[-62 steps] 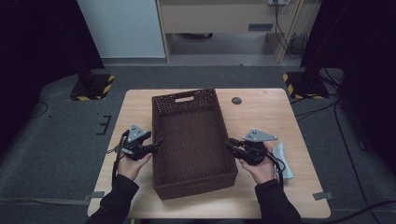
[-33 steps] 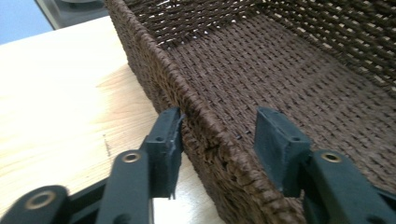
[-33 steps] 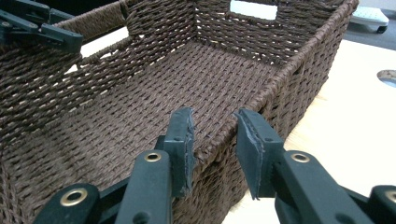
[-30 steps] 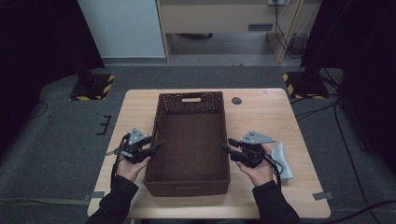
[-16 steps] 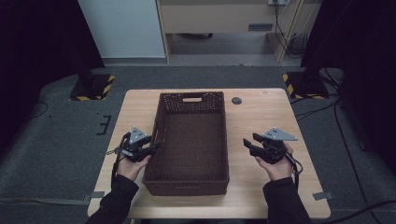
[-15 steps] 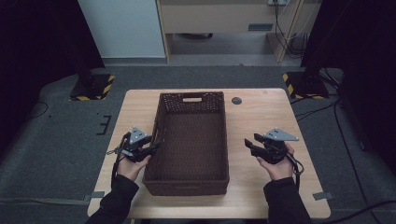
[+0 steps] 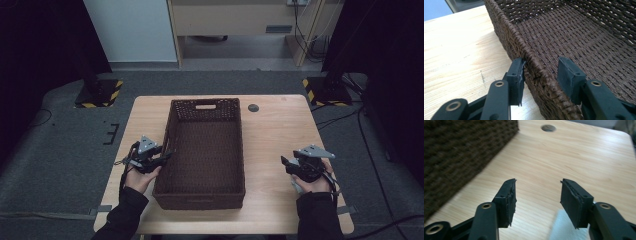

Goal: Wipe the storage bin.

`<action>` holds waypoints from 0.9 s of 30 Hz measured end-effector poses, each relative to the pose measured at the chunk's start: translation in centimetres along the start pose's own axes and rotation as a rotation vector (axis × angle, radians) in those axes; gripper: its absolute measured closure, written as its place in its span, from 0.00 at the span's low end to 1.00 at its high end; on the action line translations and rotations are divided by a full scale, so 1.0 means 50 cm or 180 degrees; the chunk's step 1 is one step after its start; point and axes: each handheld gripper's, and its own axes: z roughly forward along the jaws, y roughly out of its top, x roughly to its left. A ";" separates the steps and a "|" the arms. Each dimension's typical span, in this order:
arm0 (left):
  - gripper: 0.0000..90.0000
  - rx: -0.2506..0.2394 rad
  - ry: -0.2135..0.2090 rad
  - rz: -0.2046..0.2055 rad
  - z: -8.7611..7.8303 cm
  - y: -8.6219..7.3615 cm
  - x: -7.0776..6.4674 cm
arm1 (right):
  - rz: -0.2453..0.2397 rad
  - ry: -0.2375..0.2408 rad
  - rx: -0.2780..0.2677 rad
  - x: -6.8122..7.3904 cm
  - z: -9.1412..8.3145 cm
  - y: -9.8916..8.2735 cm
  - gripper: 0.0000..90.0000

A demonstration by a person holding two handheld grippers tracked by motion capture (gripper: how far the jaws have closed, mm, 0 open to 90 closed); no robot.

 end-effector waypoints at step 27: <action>0.63 0.0017 -0.0060 -0.0086 0.000 -0.001 0.005 | 0.0207 -0.0112 0.0536 -0.048 -0.019 -0.097 0.69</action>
